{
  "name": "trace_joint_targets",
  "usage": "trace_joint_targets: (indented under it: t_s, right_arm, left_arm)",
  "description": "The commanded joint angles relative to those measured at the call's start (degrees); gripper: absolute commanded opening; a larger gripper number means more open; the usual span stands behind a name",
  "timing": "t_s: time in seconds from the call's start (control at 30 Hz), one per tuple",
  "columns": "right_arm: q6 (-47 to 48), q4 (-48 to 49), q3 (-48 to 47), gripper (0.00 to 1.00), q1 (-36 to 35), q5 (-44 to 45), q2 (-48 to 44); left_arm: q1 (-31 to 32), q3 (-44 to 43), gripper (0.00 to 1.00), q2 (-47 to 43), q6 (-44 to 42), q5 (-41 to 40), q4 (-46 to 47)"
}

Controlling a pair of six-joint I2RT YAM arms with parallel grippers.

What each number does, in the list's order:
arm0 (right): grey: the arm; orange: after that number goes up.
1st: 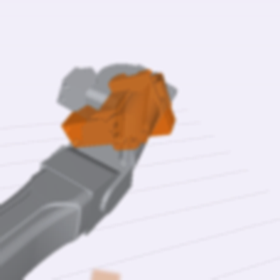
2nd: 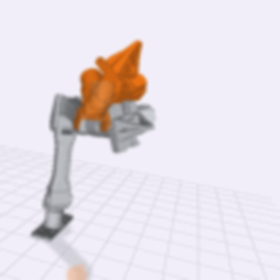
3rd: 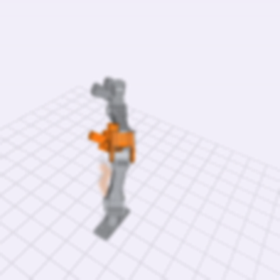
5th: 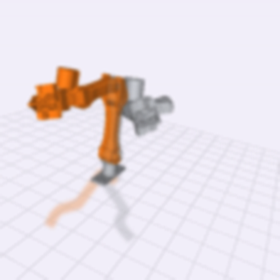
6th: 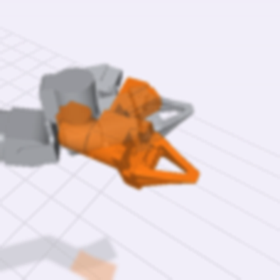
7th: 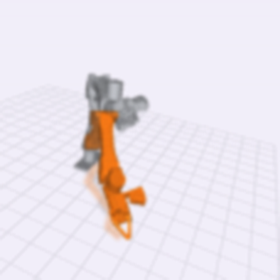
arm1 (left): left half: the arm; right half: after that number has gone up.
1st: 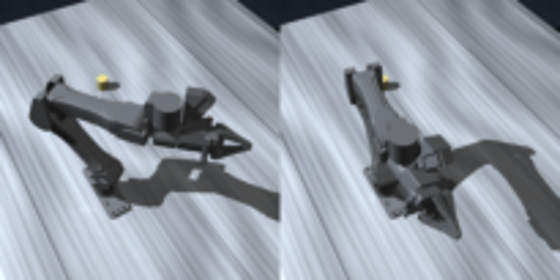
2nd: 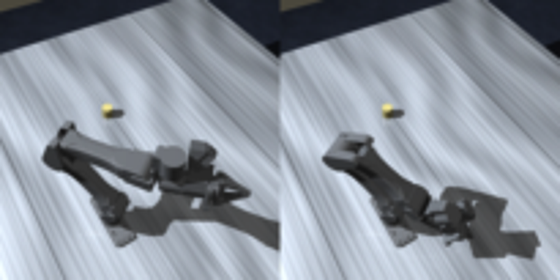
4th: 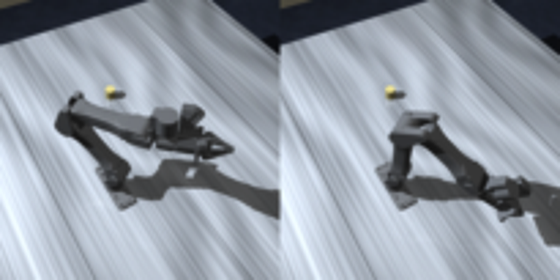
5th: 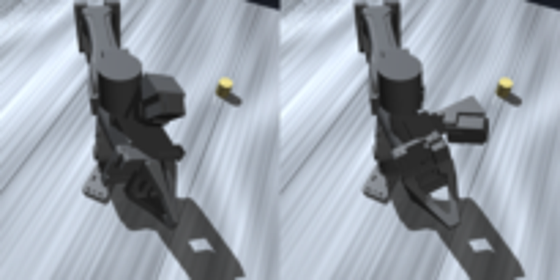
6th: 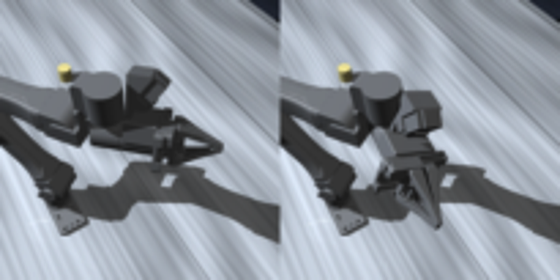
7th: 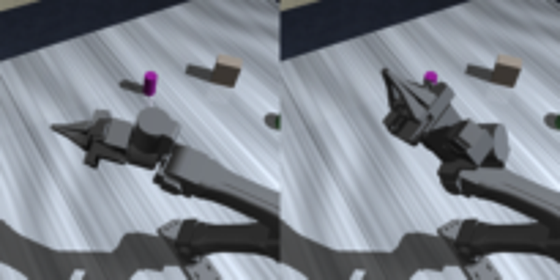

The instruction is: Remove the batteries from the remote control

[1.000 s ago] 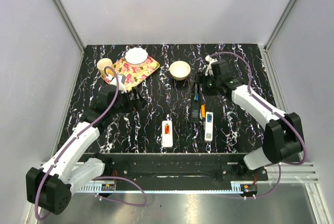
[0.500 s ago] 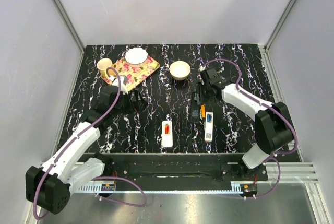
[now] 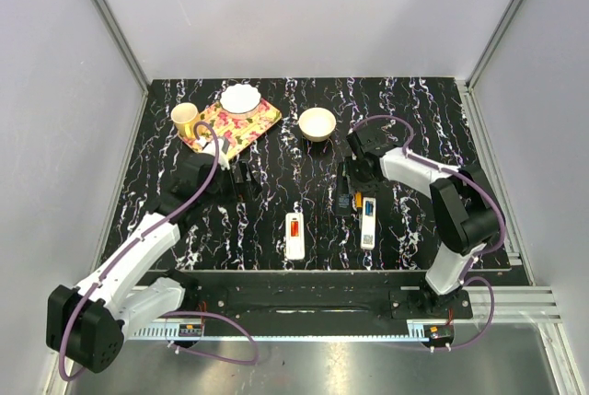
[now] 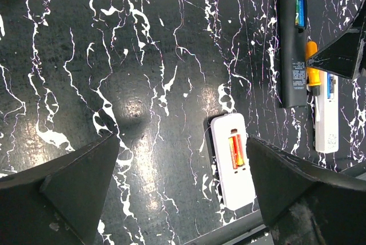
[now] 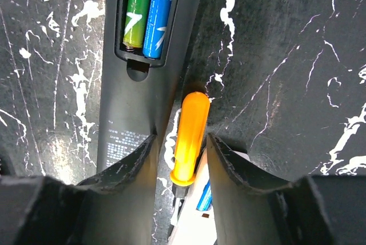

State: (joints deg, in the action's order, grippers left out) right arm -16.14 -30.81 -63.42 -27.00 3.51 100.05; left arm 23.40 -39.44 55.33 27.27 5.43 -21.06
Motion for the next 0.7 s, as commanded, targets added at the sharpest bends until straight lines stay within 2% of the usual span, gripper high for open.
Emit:
trace_joint_targets:
  t_s: [0.0,0.4,0.5,0.53,0.57,0.6,0.67]
  right_arm:
    - [-0.2,1.9,0.1,0.43,-0.4,-0.2,1.5]
    - [-2.6,-1.1,-2.7,0.39,-0.5,3.3,7.2]
    - [-2.8,-1.0,-2.6,0.23,-0.4,3.6,7.0]
    - [-2.8,-1.0,-2.6,0.12,-0.4,3.5,6.7]
    - [-2.8,-1.0,-2.5,0.06,-0.4,3.4,6.6]
    - [-2.7,-1.1,-2.6,0.02,-0.4,3.4,6.0]
    - [-2.6,-0.9,-2.7,0.00,-0.4,2.9,5.2]
  left_arm:
    - [0.5,0.5,0.99,0.2,-0.2,-1.7,1.5]
    - [1.1,-0.6,0.99,-0.1,-0.2,-2.2,0.8]
    - [1.4,-0.8,0.99,0.0,-0.2,-2.1,0.8]
    - [1.5,-0.8,0.99,-0.1,-0.1,-2.1,0.7]
    - [1.6,-0.8,0.99,-0.2,-0.1,-2.2,0.6]
    - [1.7,-0.8,0.99,-0.2,-0.1,-2.4,0.4]
    - [1.9,-0.9,0.99,-0.5,-0.3,-2.6,0.2]
